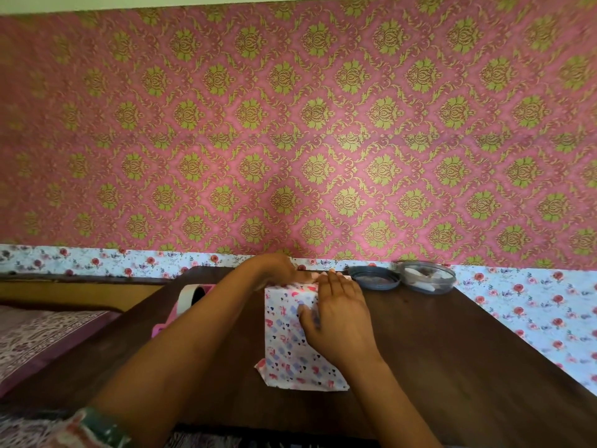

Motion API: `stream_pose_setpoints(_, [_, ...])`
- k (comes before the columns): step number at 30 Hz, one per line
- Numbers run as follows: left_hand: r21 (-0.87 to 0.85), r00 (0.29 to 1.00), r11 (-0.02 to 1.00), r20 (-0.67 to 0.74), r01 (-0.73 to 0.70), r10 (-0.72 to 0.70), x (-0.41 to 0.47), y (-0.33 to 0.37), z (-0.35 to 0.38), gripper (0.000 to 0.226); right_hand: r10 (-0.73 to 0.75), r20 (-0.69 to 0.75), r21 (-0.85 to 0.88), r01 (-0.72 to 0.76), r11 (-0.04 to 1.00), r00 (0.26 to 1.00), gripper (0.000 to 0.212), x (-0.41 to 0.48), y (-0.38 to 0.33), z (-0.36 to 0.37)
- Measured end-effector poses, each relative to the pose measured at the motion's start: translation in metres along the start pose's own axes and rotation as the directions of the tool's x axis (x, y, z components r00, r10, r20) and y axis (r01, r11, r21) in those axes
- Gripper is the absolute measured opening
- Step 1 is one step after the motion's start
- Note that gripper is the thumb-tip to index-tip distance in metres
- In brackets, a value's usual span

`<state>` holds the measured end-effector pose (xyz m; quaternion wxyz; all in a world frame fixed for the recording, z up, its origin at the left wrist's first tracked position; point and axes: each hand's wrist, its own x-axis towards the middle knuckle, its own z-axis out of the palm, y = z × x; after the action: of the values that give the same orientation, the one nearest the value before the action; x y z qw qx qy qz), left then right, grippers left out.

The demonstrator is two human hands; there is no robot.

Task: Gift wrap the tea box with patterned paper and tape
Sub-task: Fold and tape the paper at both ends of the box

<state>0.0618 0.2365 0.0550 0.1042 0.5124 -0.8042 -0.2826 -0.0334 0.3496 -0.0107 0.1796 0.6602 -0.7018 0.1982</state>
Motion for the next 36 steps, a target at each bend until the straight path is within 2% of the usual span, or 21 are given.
stream_pose_setpoints(5, [-0.117,0.998,0.993,-0.051,0.023,-0.029,0.002,-0.001,-0.006,0.06,0.011,0.006,0.001,-0.011,1.0,1.0,0.082,0.001,0.0,0.0])
stream_pose_setpoints(7, [-0.182,0.997,0.983,-0.076,0.005,-0.019,-0.002,-0.007,-0.01,0.056,0.009,-0.055,-0.003,-0.009,1.0,0.998,0.08,0.0,0.001,0.006])
stream_pose_setpoints(9, [-0.206,0.998,0.978,-0.055,-0.03,0.019,-0.01,-0.017,-0.011,0.055,0.014,-0.108,-0.001,-0.015,1.0,0.994,0.076,0.0,0.0,0.009])
stream_pose_setpoints(12, [-0.204,0.994,0.973,-0.026,-0.11,0.107,-0.019,-0.025,-0.01,0.043,0.009,-0.086,0.009,-0.008,1.0,0.996,0.078,0.002,0.0,0.006])
stream_pose_setpoints(17, [-0.368,0.987,0.927,-0.158,-0.074,0.017,-0.016,-0.022,-0.005,0.028,-0.007,0.01,-0.007,0.007,1.0,1.0,0.073,0.002,0.003,-0.002])
stream_pose_setpoints(22, [-0.44,0.948,0.87,-0.305,-0.224,0.09,-0.022,-0.028,-0.003,0.02,-0.008,0.031,-0.014,0.008,1.0,0.999,0.069,0.003,0.005,-0.002])
stream_pose_setpoints(25, [-0.411,0.96,0.88,-0.236,-0.237,0.148,-0.028,-0.03,-0.001,0.012,0.0,0.03,-0.008,0.0,1.0,1.0,0.073,0.004,0.003,-0.002])
stream_pose_setpoints(27, [-0.349,0.969,0.913,-0.194,-0.212,0.151,-0.029,-0.029,0.002,0.018,0.014,0.021,-0.005,-0.014,1.0,1.0,0.078,0.005,0.004,-0.001])
stream_pose_setpoints(32, [-0.383,0.971,0.903,-0.205,-0.196,0.123,-0.028,-0.025,0.004,0.021,0.011,0.035,0.022,-0.012,1.0,0.999,0.068,0.009,0.007,-0.006])
stream_pose_setpoints(36, [-0.41,0.971,0.893,-0.22,-0.182,0.097,-0.03,-0.025,0.005,0.023,0.077,0.034,0.18,-0.082,0.98,0.996,0.069,0.015,0.029,-0.017])
